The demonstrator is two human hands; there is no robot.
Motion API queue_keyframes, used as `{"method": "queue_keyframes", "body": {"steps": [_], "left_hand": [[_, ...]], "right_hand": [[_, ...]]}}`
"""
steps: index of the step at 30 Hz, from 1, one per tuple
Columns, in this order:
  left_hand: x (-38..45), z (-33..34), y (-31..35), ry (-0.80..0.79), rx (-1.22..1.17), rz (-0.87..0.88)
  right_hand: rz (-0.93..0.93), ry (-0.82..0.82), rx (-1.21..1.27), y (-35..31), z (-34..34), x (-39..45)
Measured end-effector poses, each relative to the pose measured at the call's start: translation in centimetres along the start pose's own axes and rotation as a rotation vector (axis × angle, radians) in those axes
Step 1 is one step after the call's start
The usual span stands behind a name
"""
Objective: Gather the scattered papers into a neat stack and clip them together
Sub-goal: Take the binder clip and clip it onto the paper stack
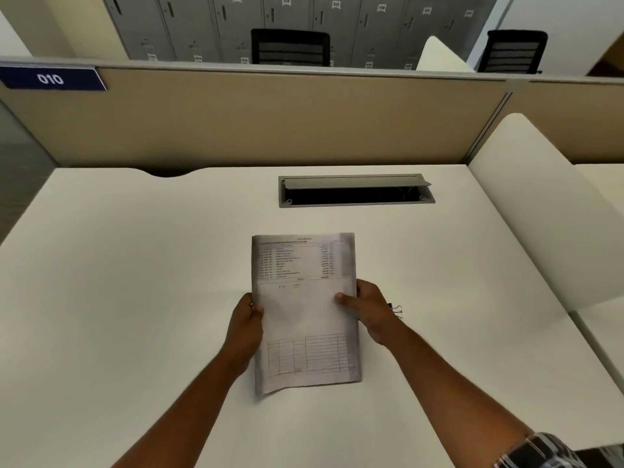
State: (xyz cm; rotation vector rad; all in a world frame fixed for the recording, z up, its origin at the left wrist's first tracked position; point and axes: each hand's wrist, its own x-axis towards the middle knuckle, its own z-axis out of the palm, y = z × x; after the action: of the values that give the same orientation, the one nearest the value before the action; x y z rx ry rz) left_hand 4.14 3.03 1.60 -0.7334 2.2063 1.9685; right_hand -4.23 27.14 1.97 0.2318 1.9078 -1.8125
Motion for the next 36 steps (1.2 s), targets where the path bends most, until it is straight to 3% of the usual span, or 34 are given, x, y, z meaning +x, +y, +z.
{"method": "queue_keyframes", "body": {"steps": [4, 6, 13, 30, 36], "left_hand": [[-1.2, 0.2, 3.0, 0.124, 0.085, 0.19], [-2.3, 0.6, 4.2, 0.181, 0.085, 0.315], [-4.9, 0.1, 6.5, 0.299, 0.022, 0.531], [-1.9, 0.0, 5.3, 0.21, 0.008, 0.437], [-0.8, -0.7, 4.4, 0.2, 0.121, 0.416]], "right_hand": [[-0.273, 0.286, -0.104, -1.6, 2.8, -1.9], [-0.424, 0.348, -0.058, -2.3, 3.6, -3.3], [-0.635, 0.294, 0.05, -3.5, 5.0, -5.7], [-0.447, 0.331, -0.028, -0.8, 6.0, -4.3], [-0.414, 0.346, -0.062, -1.0, 6.1, -3.8]]}}
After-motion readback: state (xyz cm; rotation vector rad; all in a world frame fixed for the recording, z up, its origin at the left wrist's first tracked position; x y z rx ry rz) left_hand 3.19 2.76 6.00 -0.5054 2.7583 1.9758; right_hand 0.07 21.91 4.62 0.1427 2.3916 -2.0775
